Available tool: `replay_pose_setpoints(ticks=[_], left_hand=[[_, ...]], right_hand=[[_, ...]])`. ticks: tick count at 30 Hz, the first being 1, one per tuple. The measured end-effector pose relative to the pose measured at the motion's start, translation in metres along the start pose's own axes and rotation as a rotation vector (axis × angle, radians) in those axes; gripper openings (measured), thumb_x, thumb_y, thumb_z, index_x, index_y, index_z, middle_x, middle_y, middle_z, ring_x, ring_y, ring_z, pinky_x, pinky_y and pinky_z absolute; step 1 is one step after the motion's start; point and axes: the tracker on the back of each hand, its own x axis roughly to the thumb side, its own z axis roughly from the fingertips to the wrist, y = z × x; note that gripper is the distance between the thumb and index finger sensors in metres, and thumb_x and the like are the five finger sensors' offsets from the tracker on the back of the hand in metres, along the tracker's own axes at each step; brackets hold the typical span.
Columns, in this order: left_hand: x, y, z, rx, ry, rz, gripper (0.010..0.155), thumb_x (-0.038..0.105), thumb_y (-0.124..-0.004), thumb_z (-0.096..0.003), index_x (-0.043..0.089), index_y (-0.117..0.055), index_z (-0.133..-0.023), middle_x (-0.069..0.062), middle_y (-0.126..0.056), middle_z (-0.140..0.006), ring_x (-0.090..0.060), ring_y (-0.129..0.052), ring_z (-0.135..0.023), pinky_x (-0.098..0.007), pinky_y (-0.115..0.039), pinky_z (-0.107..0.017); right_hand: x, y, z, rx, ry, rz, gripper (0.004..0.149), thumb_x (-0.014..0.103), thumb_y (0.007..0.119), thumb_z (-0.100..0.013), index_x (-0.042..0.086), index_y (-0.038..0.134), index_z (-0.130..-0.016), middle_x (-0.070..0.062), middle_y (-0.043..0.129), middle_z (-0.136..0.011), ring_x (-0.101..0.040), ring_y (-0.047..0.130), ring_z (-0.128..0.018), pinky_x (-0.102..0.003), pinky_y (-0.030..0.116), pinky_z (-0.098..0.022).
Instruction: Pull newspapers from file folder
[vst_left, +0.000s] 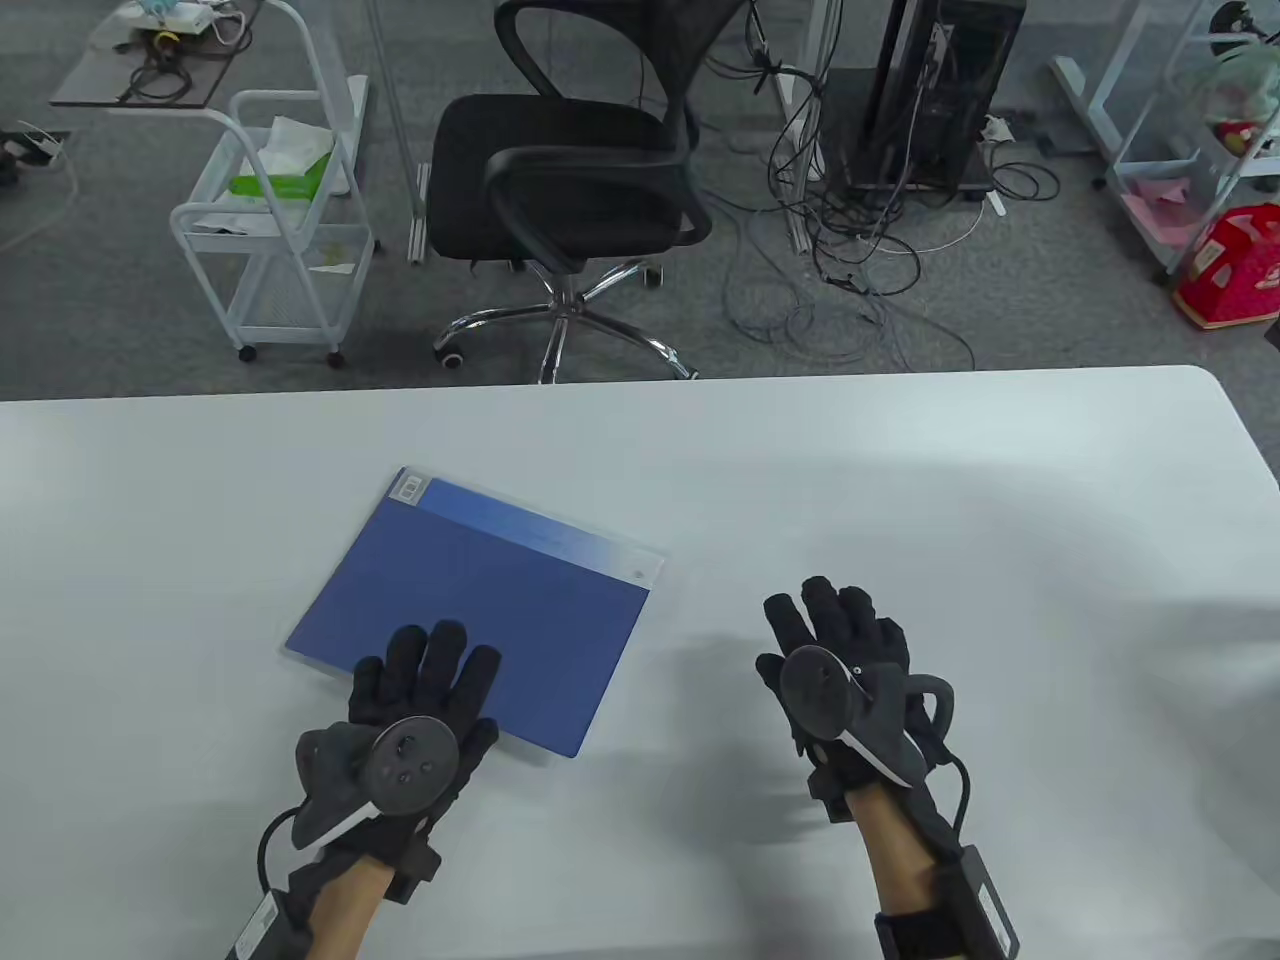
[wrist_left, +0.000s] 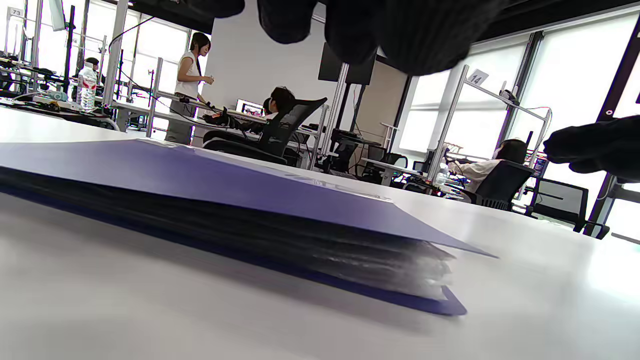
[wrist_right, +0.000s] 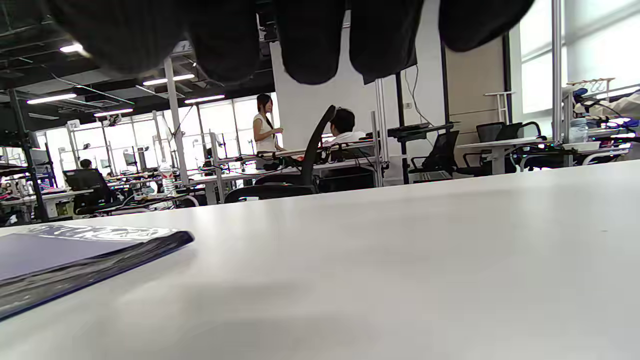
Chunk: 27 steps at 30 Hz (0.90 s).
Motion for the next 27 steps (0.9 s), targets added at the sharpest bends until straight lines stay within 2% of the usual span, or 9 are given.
replay_pose_setpoints(ticks=[4,7,11,14,17,21,25,27], left_hand=[[-0.002,0.008,-0.006,0.016,0.013,0.014,0.066,0.042,-0.071,-0.0504,0.025,-0.060,-0.113,-0.015,-0.045,-0.124,-0.053,-0.042,-0.111,-0.071,-0.036,-0.074],[-0.001,0.026,-0.023,0.037,0.040,0.026,0.066,0.043,-0.071,-0.0505,0.024,-0.061,-0.113,-0.015,-0.047,-0.124,-0.053,-0.043,-0.111,-0.071,-0.037,-0.074],[0.004,0.046,-0.068,0.019,0.086,0.044,0.066,0.042,-0.071,-0.0505,0.024,-0.062,-0.113,-0.016,-0.049,-0.124,-0.054,-0.045,-0.111,-0.071,-0.038,-0.074],[0.005,0.048,-0.109,-0.033,0.144,0.061,0.066,0.042,-0.071,-0.0507,0.024,-0.060,-0.114,-0.015,-0.048,-0.124,-0.053,-0.043,-0.112,-0.072,-0.036,-0.075],[0.002,0.035,-0.145,-0.094,0.164,0.044,0.066,0.042,-0.070,-0.0508,0.024,-0.060,-0.114,-0.015,-0.048,-0.124,-0.054,-0.043,-0.111,-0.071,-0.036,-0.074],[-0.006,0.002,-0.187,-0.206,0.190,-0.007,0.066,0.042,-0.071,-0.0507,0.025,-0.059,-0.114,-0.013,-0.047,-0.124,-0.052,-0.042,-0.112,-0.071,-0.035,-0.075],[-0.023,-0.030,-0.211,-0.348,0.222,-0.022,0.068,0.039,-0.072,-0.0509,0.027,-0.051,-0.114,-0.010,-0.039,-0.125,-0.048,-0.034,-0.113,-0.070,-0.033,-0.076],[-0.031,-0.044,-0.218,-0.430,0.209,-0.033,0.073,0.033,-0.078,-0.0487,0.028,-0.043,-0.113,-0.004,-0.030,-0.124,-0.044,-0.026,-0.113,-0.068,-0.031,-0.077]], right_hand=[[-0.003,-0.002,0.000,-0.007,0.005,0.010,0.060,0.053,0.071,-0.039,0.036,0.067,-0.096,-0.007,0.065,-0.109,-0.043,0.066,-0.101,-0.067,0.058,-0.065],[-0.005,-0.005,-0.001,-0.021,0.013,-0.012,0.060,0.053,0.071,-0.039,0.036,0.067,-0.096,-0.007,0.065,-0.109,-0.044,0.066,-0.101,-0.067,0.058,-0.065],[-0.007,-0.009,0.001,-0.035,0.010,-0.028,0.059,0.053,0.071,-0.039,0.035,0.068,-0.095,-0.007,0.066,-0.109,-0.043,0.067,-0.100,-0.067,0.059,-0.065],[-0.009,-0.009,0.001,-0.030,0.014,-0.047,0.059,0.053,0.071,-0.039,0.035,0.068,-0.095,-0.008,0.067,-0.108,-0.044,0.067,-0.100,-0.067,0.059,-0.064],[-0.011,-0.007,0.000,-0.019,0.021,-0.054,0.059,0.053,0.071,-0.039,0.035,0.068,-0.095,-0.008,0.067,-0.108,-0.044,0.067,-0.100,-0.067,0.059,-0.065],[-0.014,-0.005,-0.001,-0.003,0.030,-0.068,0.060,0.053,0.071,-0.039,0.034,0.068,-0.096,-0.008,0.067,-0.108,-0.043,0.067,-0.100,-0.067,0.059,-0.065],[-0.017,-0.003,-0.002,0.015,0.037,-0.087,0.060,0.053,0.071,-0.039,0.035,0.068,-0.096,-0.008,0.067,-0.109,-0.043,0.068,-0.100,-0.067,0.059,-0.065],[-0.019,-0.003,-0.002,0.022,0.038,-0.091,0.060,0.053,0.071,-0.039,0.035,0.068,-0.096,-0.008,0.067,-0.108,-0.043,0.068,-0.100,-0.067,0.059,-0.065]])
